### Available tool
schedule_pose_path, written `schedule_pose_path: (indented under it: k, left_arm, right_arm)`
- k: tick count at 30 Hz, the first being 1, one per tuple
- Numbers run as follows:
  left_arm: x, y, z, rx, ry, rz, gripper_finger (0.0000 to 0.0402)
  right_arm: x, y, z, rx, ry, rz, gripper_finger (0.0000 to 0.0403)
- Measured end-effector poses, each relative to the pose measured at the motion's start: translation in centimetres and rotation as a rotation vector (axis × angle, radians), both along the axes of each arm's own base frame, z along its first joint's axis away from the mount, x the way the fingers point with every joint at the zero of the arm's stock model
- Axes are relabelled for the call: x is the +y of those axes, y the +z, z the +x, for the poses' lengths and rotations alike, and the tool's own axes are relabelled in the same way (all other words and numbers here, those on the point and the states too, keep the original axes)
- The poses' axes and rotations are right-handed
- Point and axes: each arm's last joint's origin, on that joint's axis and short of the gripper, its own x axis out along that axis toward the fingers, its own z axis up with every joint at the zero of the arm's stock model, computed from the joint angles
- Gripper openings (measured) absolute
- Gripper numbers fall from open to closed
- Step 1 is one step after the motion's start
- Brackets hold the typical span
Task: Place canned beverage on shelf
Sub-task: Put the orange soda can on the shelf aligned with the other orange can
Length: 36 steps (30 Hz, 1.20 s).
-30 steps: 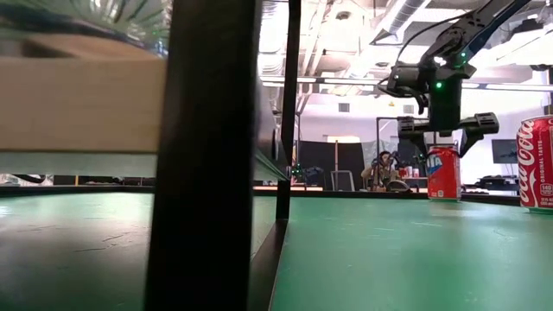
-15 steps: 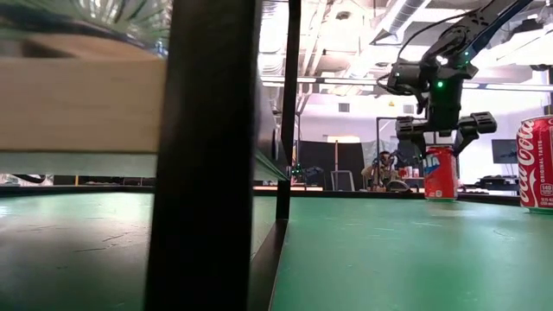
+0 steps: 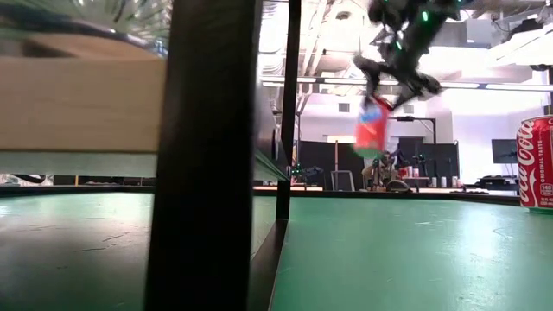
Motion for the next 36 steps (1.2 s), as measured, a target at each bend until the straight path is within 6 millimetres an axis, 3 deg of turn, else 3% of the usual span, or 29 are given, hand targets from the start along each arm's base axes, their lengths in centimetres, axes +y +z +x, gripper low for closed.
schedule_pose_path:
  k: [10, 21, 29, 36]
  left_arm:
    - [0.2, 0.0, 0.0, 0.002, 0.081, -0.003, 0.0000]
    - [1.4, -1.3, -0.4, 0.107, 0.486, -0.026, 0.0000]
    - [2.5, -3.5, -1.2, 0.283, 0.680, -0.060, 0.0000]
    - [2.7, -4.5, -1.8, 0.361, 0.713, -0.092, 0.0000]
  right_arm:
    - [6.2, 5.5, 8.6, -0.065, 0.334, -0.085, 0.0303]
    - [15.1, 7.5, 20.2, -0.143, 0.674, -0.107, 0.0303]
    - [19.4, 7.0, 26.2, -0.230, 0.850, -0.103, 0.0305]
    - [21.0, 3.5, 29.8, -0.346, 0.926, -0.124, 0.0307]
